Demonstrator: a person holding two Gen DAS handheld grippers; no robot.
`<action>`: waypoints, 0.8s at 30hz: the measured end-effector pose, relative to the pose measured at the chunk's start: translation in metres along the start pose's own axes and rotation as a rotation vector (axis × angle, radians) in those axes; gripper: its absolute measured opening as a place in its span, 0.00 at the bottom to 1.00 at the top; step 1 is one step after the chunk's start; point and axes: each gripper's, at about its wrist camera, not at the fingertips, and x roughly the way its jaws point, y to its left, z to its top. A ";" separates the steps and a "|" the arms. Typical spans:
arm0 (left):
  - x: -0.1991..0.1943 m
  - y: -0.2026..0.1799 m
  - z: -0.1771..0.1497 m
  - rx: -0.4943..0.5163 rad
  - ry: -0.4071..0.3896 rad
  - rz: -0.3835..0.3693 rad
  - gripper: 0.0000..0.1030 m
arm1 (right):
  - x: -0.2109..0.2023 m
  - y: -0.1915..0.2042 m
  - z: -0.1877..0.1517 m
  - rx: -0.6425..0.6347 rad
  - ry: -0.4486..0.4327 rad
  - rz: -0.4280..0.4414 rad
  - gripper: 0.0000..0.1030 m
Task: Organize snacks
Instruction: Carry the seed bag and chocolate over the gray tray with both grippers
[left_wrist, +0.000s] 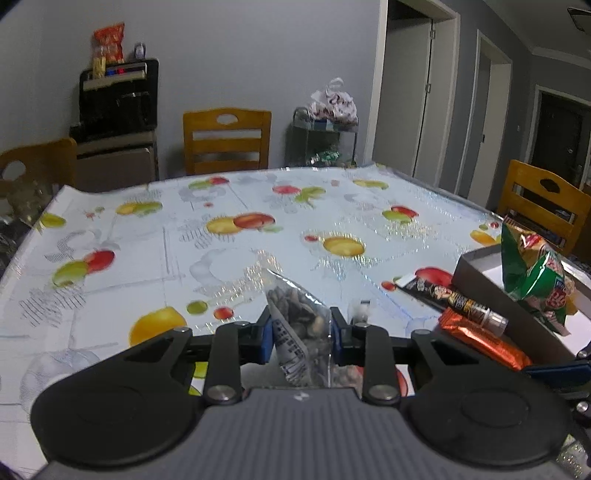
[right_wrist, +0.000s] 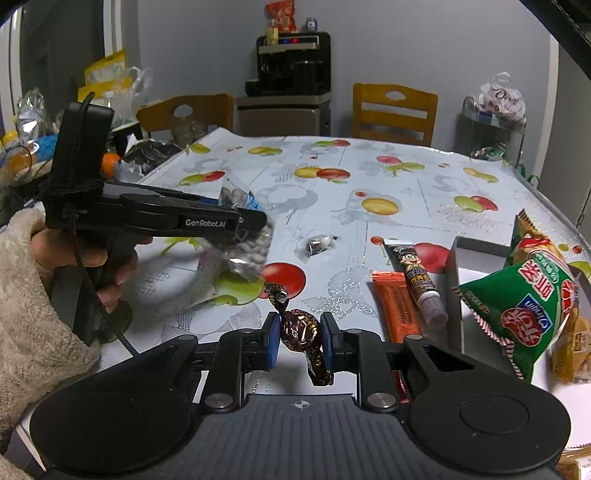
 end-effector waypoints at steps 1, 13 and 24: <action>-0.004 -0.001 0.002 0.002 -0.007 0.007 0.25 | -0.002 -0.001 0.000 0.001 -0.004 0.001 0.24; -0.060 -0.009 0.009 0.009 -0.062 0.032 0.25 | -0.018 -0.011 -0.001 0.016 -0.037 0.011 0.24; -0.094 -0.028 -0.005 0.024 -0.051 -0.016 0.25 | -0.024 -0.027 -0.006 0.044 -0.045 0.029 0.24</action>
